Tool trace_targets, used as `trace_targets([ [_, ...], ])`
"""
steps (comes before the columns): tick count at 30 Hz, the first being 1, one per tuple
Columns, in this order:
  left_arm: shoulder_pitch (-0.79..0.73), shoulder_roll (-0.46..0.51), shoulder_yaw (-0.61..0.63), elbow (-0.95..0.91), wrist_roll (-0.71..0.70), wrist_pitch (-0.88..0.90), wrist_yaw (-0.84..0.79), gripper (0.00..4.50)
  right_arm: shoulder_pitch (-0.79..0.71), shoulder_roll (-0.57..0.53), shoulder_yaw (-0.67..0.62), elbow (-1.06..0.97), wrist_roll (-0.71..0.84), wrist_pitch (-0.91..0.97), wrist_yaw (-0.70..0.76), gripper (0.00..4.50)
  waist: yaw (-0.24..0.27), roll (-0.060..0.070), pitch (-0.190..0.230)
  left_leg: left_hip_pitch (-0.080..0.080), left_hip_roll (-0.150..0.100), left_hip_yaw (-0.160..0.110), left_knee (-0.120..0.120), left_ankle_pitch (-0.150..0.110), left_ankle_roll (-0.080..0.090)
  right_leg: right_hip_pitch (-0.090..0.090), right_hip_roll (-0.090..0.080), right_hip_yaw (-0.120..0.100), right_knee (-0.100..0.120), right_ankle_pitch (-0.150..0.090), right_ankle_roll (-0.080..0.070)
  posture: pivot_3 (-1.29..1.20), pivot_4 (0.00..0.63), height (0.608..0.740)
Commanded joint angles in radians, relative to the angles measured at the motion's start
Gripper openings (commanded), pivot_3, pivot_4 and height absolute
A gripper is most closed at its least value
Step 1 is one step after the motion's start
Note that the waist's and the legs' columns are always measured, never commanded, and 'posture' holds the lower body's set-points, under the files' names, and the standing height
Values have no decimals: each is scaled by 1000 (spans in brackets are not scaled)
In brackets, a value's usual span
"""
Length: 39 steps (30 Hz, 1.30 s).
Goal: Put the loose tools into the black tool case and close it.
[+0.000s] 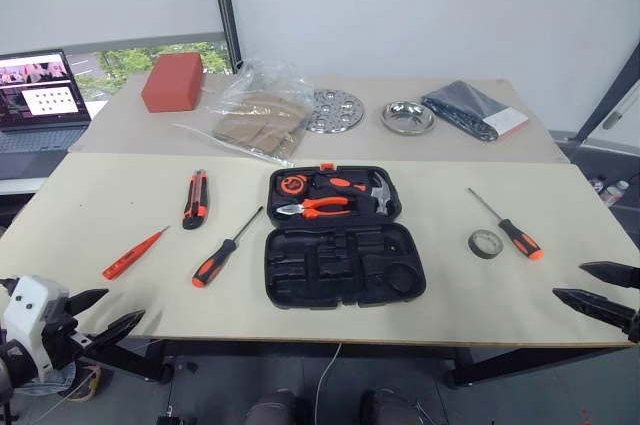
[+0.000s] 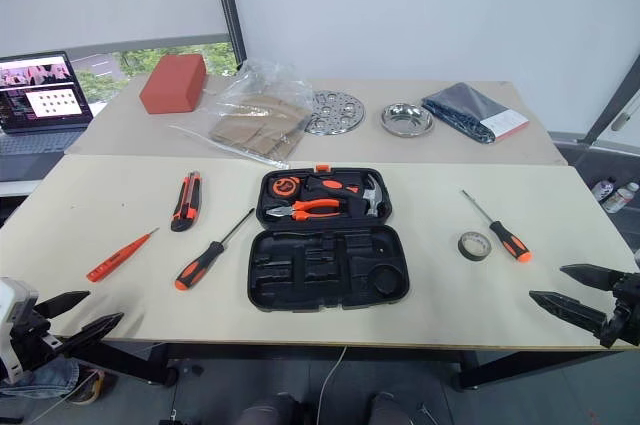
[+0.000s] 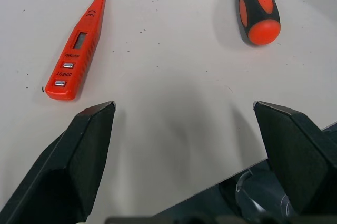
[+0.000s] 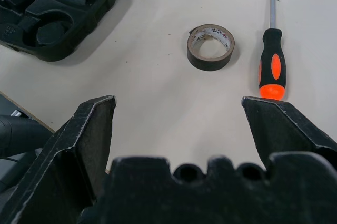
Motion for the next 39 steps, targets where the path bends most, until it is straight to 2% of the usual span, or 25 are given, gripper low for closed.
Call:
trace_targets([
  [1, -28, 12, 11, -29, -23, 31, 18, 4500, -31, -10, -16, -65, 25, 33, -36, 4455, 0, 0, 0, 0, 0, 0, 0, 0, 0, 0, 0, 0, 0, 0, 0, 0, 150, 734],
  [8, -166, 29, -54, -162, -124, 246, 116, 4500, -165, -21, -5, -307, 178, 223, -173, 4455, 2, 1, 1, 0, 0, 0, 0, 1, -1, 0, 0, 0, 1, 1, -1, 0, 150, 734],
  [12, -235, 25, -106, -242, -192, 377, 180, 4500, -231, -49, 50, -403, 240, 298, -210, 4455, 10, 1, 1, -1, 0, 0, 0, 1, -1, 1, 1, 0, 1, 6, -8, 0, 150, 734],
  [15, -277, 45, -215, -286, -149, 405, 212, 4500, -312, -70, 146, -492, 307, 346, -252, 4455, 11, 0, 1, -1, -1, 0, 0, 1, -1, 1, 2, 0, 1, 6, -8, 0, 150, 734],
  [20, -390, 64, -386, -222, -46, 437, 280, 4500, -408, -43, 313, -574, 291, 305, -286, 4455, 14, -2, 3, -2, 0, 0, 0, 1, -2, 1, 3, 0, 1, 6, -8, 0, 150, 734],
  [26, -500, 39, -517, -97, 34, 403, 272, 4500, -432, -18, 394, -586, 255, 248, -268, 4455, 20, -4, 4, -3, -1, 0, 1, 2, -3, 1, 4, -1, 1, 5, -7, 0, 150, 734],
  [30, -518, 34, -551, -46, 54, 366, 232, 3452, -425, -10, 416, -580, 226, 208, -257, 4500, 19, -4, 4, -3, -2, 0, 1, 2, -3, 1, 4, -2, 2, 5, -6, 0, 150, 734],
  [36, -555, -12, -473, 4, 33, 330, 246, 1207, -388, 17, 404, -586, 205, 178, -264, 4500, 23, -4, 4, -2, -1, 0, 1, 2, -3, 2, 3, -2, 1, 5, -6, 0, 150, 734],
  [37, -570, -13, -443, -12, 2, 346, 240, 971, -371, 20, 394, -590, 202, 174, -266, 4500, 23, -4, 4, -2, -1, 0, 2, 2, -3, 2, 3, -2, 2, 5, -5, 0, 150, 734],
  [39, -602, -16, -393, -33, -54, 380, 233, 978, -343, 24, 377, -596, 199, 166, -267, 4500, 23, -6, 6, -2, -1, 0, 2, 2, -3, 2, 3, -2, 2, 2, 0, 0, 150, 734],
])
